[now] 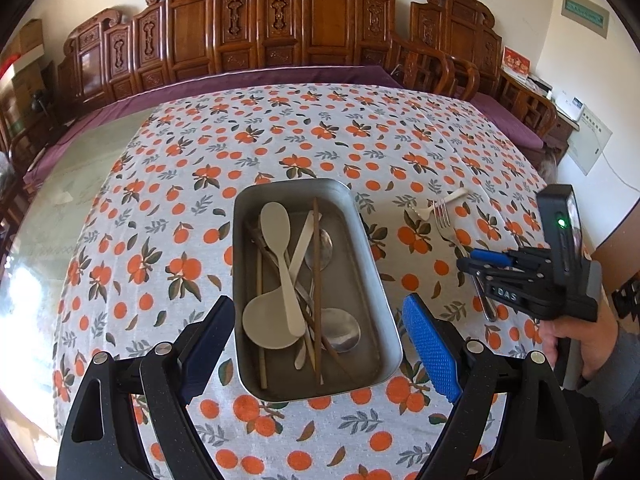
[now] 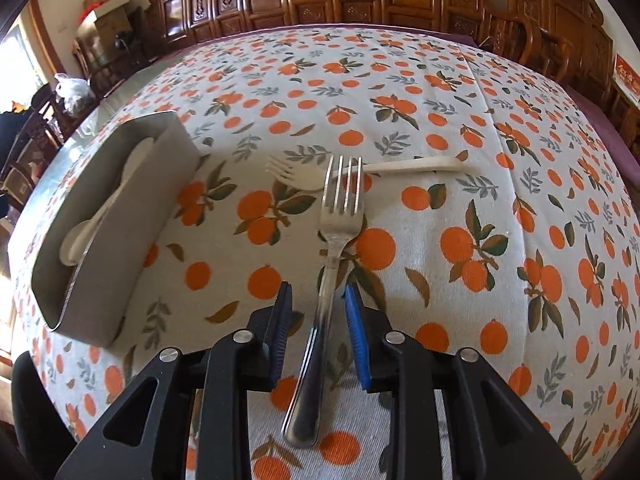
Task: Organize utensils
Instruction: 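Grasp the metal fork by its handle with the right gripper, then grasp the white plastic fork by its handle with the left gripper while the right lifts the metal fork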
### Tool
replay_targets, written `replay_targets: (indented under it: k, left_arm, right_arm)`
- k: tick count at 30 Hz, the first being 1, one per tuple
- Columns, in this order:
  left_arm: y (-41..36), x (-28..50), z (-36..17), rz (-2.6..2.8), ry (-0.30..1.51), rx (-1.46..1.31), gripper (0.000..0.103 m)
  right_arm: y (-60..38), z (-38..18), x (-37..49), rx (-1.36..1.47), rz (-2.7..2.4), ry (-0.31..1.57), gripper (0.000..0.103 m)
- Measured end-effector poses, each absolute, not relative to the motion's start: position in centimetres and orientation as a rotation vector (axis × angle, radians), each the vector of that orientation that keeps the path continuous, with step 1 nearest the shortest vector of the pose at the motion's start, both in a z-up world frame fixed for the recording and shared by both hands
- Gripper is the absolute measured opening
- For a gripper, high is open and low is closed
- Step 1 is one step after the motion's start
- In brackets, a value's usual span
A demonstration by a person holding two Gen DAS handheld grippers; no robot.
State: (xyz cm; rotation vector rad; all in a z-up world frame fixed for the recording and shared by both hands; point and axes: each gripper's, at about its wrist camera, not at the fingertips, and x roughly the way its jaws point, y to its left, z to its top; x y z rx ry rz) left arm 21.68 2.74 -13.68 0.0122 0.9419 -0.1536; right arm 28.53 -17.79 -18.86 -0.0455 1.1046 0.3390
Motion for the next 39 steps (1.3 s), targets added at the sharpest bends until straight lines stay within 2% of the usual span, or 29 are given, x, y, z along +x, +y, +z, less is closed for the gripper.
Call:
replay_targets:
  k: [3,5,7,11,33,39]
  left_arm:
    - [2.5,21.7,-13.7,-0.157,0.944,0.014,0.082]
    - [2.3,21.8,-13.7,-0.159,0.944,0.015,0.082]
    - [2.2,21.9,-13.7,-0.161,0.943,0.016,0.082]
    - [1.6,22.3,-13.5,-0.169,0.942,0.024,0.082]
    - [-9.1,30.6,-15.3,-0.325,0.986,0.179,0.081]
    - [-12.0,33.7,-17.1,-0.371,1.030,0.227,0.066]
  right_arm:
    - [-17.5,-19.0,29.0,-0.058,0.334,1.105,0.027]
    - [-17.5,-18.9,29.3,-0.080,0.321,1.106,0.018]
    - [-17.5,-19.0,29.3,-0.090,0.322,1.108,0.013]
    - [-18.1,-19.0,29.0,-0.092,0.331,1.120,0.009]
    - [-26.7,-17.4,26.8,-0.016,0.362,1.071,0.008]
    - [-28.7,-18.3,27.0,0.017,0.349,1.081,0.008]
